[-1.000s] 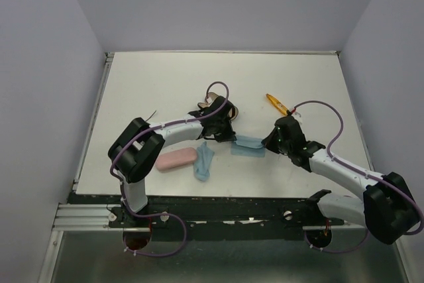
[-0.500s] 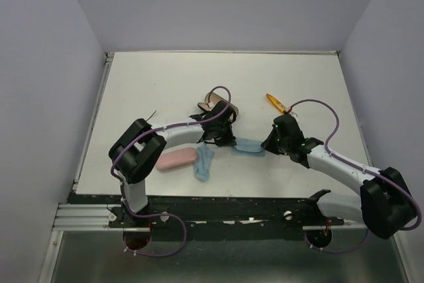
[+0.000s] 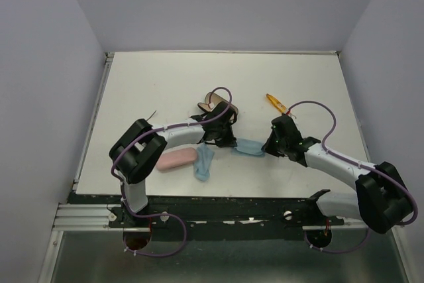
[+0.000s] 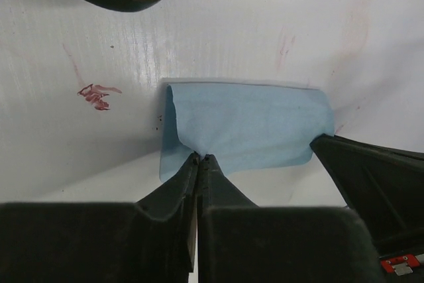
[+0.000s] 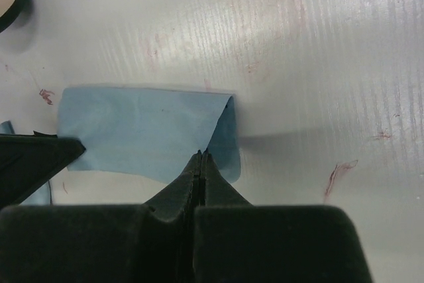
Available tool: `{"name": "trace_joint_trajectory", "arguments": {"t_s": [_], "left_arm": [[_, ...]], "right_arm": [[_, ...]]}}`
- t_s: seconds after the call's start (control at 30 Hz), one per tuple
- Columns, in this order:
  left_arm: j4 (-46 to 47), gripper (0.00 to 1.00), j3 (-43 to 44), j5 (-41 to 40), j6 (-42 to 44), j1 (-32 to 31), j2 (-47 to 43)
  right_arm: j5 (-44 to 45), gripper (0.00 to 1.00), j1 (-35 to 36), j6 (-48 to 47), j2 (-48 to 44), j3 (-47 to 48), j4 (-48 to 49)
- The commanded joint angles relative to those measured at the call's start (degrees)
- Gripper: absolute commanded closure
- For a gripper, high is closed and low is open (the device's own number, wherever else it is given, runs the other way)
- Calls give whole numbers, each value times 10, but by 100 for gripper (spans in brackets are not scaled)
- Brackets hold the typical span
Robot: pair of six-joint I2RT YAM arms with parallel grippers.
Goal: Organize the sunglasses
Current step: Fold the glasses cleaning cloth at the center of the board, then smooth out the folded cleaning cloth at the center of the board.
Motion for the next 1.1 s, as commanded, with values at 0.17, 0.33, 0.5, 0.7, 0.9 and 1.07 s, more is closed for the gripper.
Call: {"name": "trace_joint_trajectory", "arguments": {"t_s": [0.17,0.33,0.5,0.7,0.9,1.07], "left_arm": [[-23,70,-12,-4,-1,-7,6],[-56,64,-13,-38,11,-8,-25],[-109,63,10,-89,33,-7,-67],[-41,61,33,25,87,-9,-53],[-30,65,61,94,91,-10,21],[-54,65,49,50,99,-10,22]], "right_arm": [[13,86,-4,4,15,-3,-7],[33,75,-4,0,7,10,-37],[46,67,-5,-12,-34,29,-68],[-20,69,-5,-3,-69,13,5],[-29,71,-5,16,-11,9,41],[-27,72,-6,17,34,4,51]]}}
